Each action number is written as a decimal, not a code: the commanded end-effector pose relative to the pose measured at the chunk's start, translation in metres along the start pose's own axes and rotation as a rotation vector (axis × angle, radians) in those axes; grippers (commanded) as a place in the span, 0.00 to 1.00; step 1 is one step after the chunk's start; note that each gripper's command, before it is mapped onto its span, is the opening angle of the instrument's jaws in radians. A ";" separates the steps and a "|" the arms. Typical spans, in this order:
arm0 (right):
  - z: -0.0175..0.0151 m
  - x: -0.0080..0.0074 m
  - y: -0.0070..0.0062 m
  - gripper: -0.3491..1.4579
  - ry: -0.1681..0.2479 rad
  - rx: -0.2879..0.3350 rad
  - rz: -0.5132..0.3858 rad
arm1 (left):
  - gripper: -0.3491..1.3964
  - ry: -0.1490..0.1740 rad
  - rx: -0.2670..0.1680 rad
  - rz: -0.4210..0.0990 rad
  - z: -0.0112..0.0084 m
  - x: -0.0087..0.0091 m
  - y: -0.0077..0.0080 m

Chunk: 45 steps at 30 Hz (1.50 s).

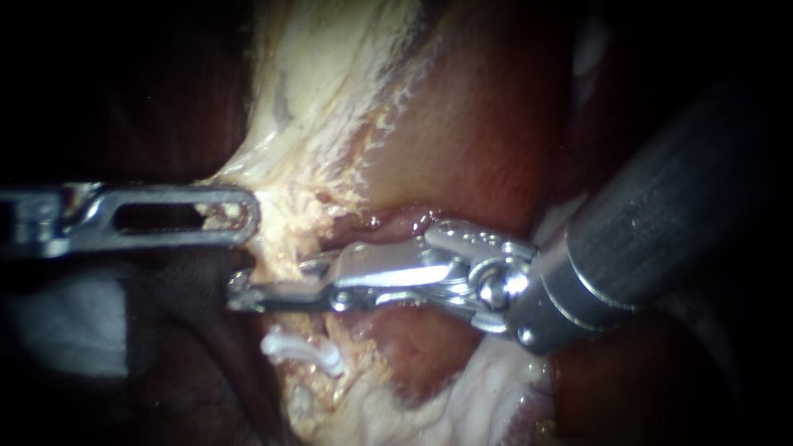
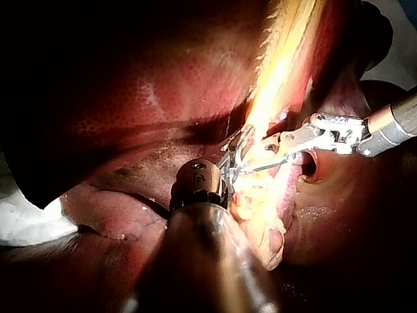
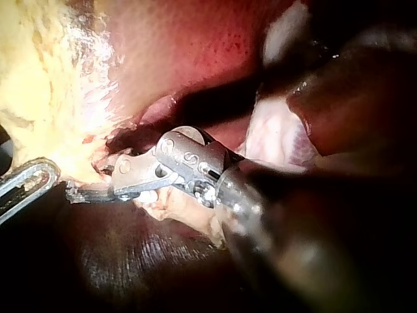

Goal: Going back third clip left tube

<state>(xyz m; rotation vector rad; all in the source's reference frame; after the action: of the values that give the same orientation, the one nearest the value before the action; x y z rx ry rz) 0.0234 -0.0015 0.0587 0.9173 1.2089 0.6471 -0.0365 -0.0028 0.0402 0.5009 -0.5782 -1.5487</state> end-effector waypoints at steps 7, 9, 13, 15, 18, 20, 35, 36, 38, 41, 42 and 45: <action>0.0000 0.0000 0.0000 0.00 0.000 0.002 -0.024 | 0.00 0.000 0.001 0.000 0.0000 0.0000 0.0000; 0.0002 0.0001 -0.0001 0.24 0.001 0.001 -0.024 | 0.00 0.000 0.001 0.000 0.0000 0.0000 0.0000; 0.0006 0.0002 0.0000 0.46 0.017 0.005 -0.082 | 0.00 0.000 0.001 0.000 0.0000 0.0000 0.0000; 0.0008 0.0002 0.0000 0.49 0.035 0.010 -0.111 | 0.00 0.000 0.000 0.000 0.0000 0.0000 0.0000; 0.0010 0.0002 0.0000 0.51 0.040 0.011 -0.158 | 0.00 0.000 0.000 0.000 0.0000 0.0000 0.0000; 0.0011 0.0002 0.0001 0.52 0.043 -0.001 -0.188 | 0.00 0.000 0.000 0.000 -0.0001 0.0001 0.0000; -0.0029 -0.0012 0.0006 0.52 0.044 -0.008 -0.371 | 0.00 0.000 0.000 0.000 -0.0003 0.0002 -0.0001; -0.0034 -0.0013 0.0003 0.52 0.043 -0.005 -0.384 | 0.00 0.000 0.000 0.000 -0.0003 0.0002 -0.0001; -0.0047 -0.0017 -0.0002 0.52 0.042 0.003 -0.420 | 0.00 0.000 0.000 0.000 -0.0003 0.0002 0.0000; -0.0067 -0.0023 -0.0010 0.52 0.039 0.011 -0.457 | 0.00 0.000 0.000 0.000 -0.0003 0.0001 0.0000; -0.0074 -0.0025 -0.0012 0.52 0.039 0.015 -0.475 | 0.00 0.000 0.000 0.000 -0.0003 0.0001 0.0000; -0.0095 -0.0025 -0.0020 0.52 0.039 0.005 -0.527 | 0.00 0.000 0.000 0.000 -0.0002 0.0001 0.0000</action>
<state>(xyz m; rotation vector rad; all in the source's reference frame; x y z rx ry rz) 0.0129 -0.0022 0.0571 0.5463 1.4164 0.2341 -0.0363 -0.0030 0.0400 0.5005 -0.5784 -1.5489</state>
